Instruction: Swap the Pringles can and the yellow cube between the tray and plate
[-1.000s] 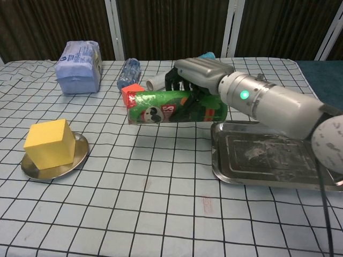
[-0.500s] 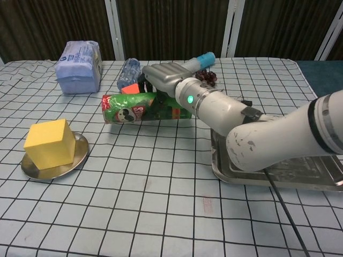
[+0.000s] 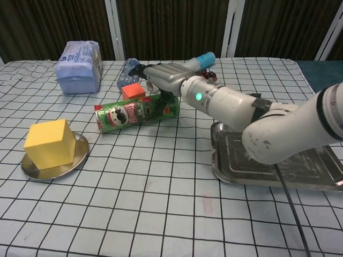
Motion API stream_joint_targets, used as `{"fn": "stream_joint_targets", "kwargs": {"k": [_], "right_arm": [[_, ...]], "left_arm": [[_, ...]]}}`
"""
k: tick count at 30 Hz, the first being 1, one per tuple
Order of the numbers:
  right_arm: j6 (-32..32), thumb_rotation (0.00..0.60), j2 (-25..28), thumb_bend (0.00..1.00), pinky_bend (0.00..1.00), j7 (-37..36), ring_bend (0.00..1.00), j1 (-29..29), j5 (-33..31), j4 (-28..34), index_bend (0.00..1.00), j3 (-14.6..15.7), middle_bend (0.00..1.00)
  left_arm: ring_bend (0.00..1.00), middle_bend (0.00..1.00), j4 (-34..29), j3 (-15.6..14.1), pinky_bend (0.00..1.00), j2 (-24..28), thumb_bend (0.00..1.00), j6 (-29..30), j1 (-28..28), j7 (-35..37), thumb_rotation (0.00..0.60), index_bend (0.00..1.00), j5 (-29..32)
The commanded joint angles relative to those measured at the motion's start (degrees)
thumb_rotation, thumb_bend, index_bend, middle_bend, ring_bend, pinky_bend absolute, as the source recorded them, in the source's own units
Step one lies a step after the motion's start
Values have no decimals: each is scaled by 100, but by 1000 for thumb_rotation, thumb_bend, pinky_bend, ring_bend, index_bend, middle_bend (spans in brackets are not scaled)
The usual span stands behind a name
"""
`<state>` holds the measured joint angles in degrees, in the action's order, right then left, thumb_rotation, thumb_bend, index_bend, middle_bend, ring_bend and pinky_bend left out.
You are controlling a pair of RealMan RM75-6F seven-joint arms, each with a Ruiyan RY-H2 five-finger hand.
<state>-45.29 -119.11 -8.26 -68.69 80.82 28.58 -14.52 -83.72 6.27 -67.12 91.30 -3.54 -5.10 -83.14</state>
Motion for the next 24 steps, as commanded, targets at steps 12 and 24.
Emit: {"fn": "stream_joint_targets", "kwargs": {"k": [12, 24], "right_arm": [[-3240, 600, 4958, 62, 0, 2891, 0, 3550, 357, 6942, 0, 1534, 0], [-5161, 600, 4900, 62, 0, 2403, 0, 5466, 445, 5704, 0, 1834, 0]], "left_arm": [[182, 285, -324, -169, 231, -2, 451, -81, -53, -313, 600, 273, -266], [183, 268, -485, -223, 239, -148, 452, -418, -265, -559, 600, 244, -343]]}}
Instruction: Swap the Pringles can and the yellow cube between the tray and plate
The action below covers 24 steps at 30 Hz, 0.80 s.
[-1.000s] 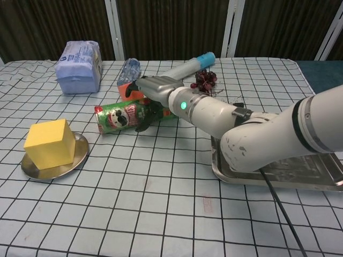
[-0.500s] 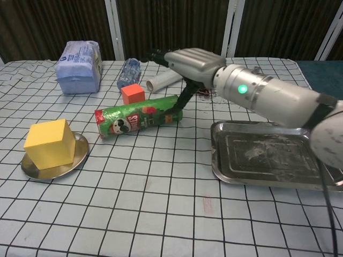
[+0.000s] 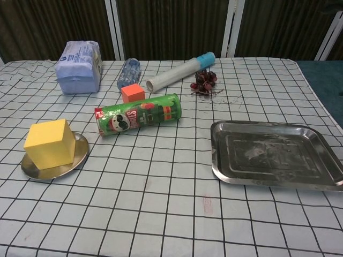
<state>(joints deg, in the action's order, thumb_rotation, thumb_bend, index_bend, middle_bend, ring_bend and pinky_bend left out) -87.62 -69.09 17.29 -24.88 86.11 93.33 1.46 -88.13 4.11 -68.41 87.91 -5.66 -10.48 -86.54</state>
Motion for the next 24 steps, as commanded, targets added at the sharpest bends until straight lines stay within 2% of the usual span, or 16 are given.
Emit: {"fn": "stream_joint_targets", "kwargs": {"k": [1, 2, 4, 6, 7, 11, 18, 24], "right_arm": [[-945, 600, -101, 62, 0, -260, 0, 1167, -153, -757, 0, 198, 0], [-949, 600, -96, 61, 0, -350, 0, 1229, -210, -730, 0, 170, 0], [-987, 600, -94, 57, 0, -532, 0, 1359, -329, -661, 0, 84, 0], [-1047, 600, -105, 53, 0, -697, 0, 1427, -310, -686, 0, 12, 0], [-1079, 600, -112, 52, 0, -791, 0, 1455, -268, -718, 0, -11, 0], [-1130, 600, -135, 53, 0, -1195, 0, 1544, -32, -897, 0, -47, 0], [-821, 600, 47, 53, 0, -1625, 0, 1560, 207, -891, 0, 0, 0], [-828, 600, 122, 53, 0, -1818, 0, 1633, 423, -893, 0, -15, 0]], "left_arm": [[182, 255, -77, -5, 239, -22, 448, -139, -85, -32, 600, 231, 11], [177, 238, -119, -6, 239, -19, 442, -197, -108, -50, 600, 219, 36], [105, 118, -286, -13, 222, 19, 417, -396, -175, -65, 600, 119, 131], [20, 20, -437, -26, 168, 77, 403, -591, -251, -56, 600, 22, 192], [1, 0, -505, -31, 143, 104, 395, -687, -291, -69, 600, 1, 222], [0, 0, -786, -18, 118, 138, 356, -1051, -500, -240, 600, 0, 321], [0, 0, -1180, 73, 99, -16, 329, -1573, -897, -713, 600, 0, 527], [0, 0, -1398, 167, 96, -186, 323, -2061, -1219, -1061, 600, 0, 1013]]}}
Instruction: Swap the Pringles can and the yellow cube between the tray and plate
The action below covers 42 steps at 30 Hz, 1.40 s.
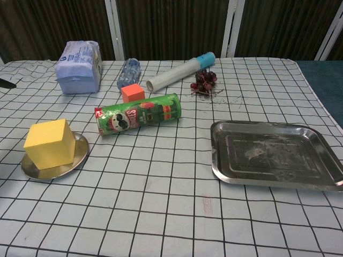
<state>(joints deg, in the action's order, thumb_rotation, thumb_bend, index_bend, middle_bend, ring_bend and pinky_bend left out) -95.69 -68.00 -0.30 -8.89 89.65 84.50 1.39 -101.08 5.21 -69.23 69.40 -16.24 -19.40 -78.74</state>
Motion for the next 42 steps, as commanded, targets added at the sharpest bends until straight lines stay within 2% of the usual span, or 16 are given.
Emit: {"fn": "stream_joint_targets", "kwargs": {"k": [1, 13, 19, 34, 37, 42], "right_arm": [[-31, 600, 19, 53, 0, -91, 0, 49, 117, -19, 0, -10, 0], [-30, 600, 14, 52, 0, -274, 0, 144, 391, -109, 0, -76, 0], [-8, 600, 34, 53, 0, -345, 0, 178, 466, -112, 8, -107, 0], [150, 600, 38, 52, 0, -313, 0, 207, 617, -134, 28, -128, 0], [200, 600, 39, 53, 0, -305, 0, 206, 616, -131, 34, -134, 0], [238, 600, 56, 52, 0, -324, 0, 212, 655, -120, 41, -130, 0]], "left_arm": [[0, 0, -104, 71, 96, -158, 322, -280, -216, -230, 600, 0, 325], [0, 0, 241, 168, 86, -663, 321, -996, -774, -481, 600, 0, 1209], [0, 0, 588, 225, 83, -855, 321, -926, -905, -433, 600, 0, 1266], [0, 0, 1083, 153, 76, -1006, 320, -1051, -1055, -267, 600, 0, 1560], [32, 54, 1211, 132, 81, -1088, 320, -1008, -1071, -184, 600, 5, 1470], [235, 258, 1558, 70, 199, -1326, 339, -830, -1071, -116, 600, 148, 1229]]}}
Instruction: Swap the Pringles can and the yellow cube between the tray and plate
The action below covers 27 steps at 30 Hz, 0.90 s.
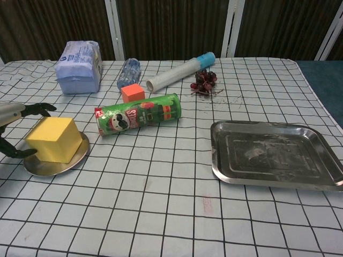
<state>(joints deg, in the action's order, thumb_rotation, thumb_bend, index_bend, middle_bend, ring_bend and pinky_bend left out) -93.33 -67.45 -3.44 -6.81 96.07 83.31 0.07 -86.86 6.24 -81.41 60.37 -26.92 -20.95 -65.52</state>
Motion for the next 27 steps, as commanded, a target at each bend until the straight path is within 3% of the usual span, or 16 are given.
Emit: {"fn": "stream_joint_targets", "kwargs": {"k": [1, 8, 13, 20, 27], "right_arm": [[6, 600, 6, 52, 0, -26, 0, 6, 27, -1, 42, 6, 0], [60, 600, 21, 52, 0, -46, 0, 11, 27, 5, 51, -15, 0], [89, 600, 31, 53, 0, -69, 0, 11, 24, 20, 55, -34, 0], [-10, 600, 59, 53, 0, -203, 0, 51, 140, 28, 59, -14, 0], [-124, 600, 110, 53, 0, -357, 0, 85, 268, -25, 61, 8, 0]], "left_arm": [[273, 297, 206, -40, 229, -159, 344, 89, -5, 69, 600, 180, -119], [456, 489, 577, -77, 414, -401, 380, 394, 22, 223, 600, 375, -470], [544, 579, 338, -91, 490, -275, 393, 883, 131, 299, 600, 499, -895], [560, 600, -616, -225, 492, -41, 391, 1201, 156, 32, 600, 533, -1462], [560, 600, -928, -164, 492, -592, 389, 680, -242, -798, 600, 533, -1336]]}}
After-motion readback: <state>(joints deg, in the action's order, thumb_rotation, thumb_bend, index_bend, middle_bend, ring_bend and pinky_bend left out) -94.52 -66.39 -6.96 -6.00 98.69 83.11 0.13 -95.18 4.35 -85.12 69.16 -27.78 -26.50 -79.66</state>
